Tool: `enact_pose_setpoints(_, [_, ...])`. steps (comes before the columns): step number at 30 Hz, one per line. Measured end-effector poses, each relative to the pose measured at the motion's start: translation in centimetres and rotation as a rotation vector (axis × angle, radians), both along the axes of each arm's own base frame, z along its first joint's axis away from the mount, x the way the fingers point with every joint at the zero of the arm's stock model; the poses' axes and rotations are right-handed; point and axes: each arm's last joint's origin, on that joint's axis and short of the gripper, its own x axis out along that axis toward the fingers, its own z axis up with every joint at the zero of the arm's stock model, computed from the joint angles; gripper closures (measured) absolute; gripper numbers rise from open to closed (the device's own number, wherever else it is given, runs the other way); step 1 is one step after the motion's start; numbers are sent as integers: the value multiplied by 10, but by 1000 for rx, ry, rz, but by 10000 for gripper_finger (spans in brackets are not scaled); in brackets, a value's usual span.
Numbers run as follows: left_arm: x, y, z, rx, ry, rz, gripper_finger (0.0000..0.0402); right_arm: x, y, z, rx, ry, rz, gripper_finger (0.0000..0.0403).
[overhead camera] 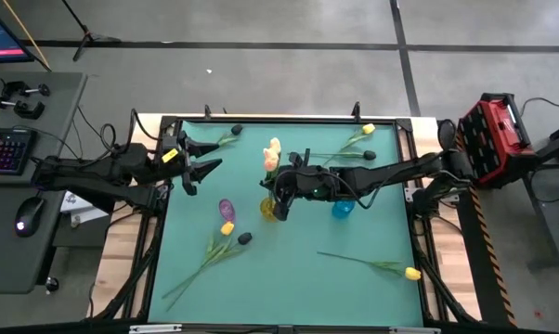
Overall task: Sort flowers into vase by color
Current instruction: Put the white flower into the yellow vase
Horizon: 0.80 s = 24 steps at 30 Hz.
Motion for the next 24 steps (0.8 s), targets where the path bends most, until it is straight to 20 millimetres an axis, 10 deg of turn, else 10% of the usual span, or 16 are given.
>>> enact_pose_setpoints(7, [0,1,0,7,3,21,165,-4,0,-3,79,35,-11,378])
enact_pose_setpoints(24, [0,1,0,48,19,24,165,-30,-3,11,145,158,47,81])
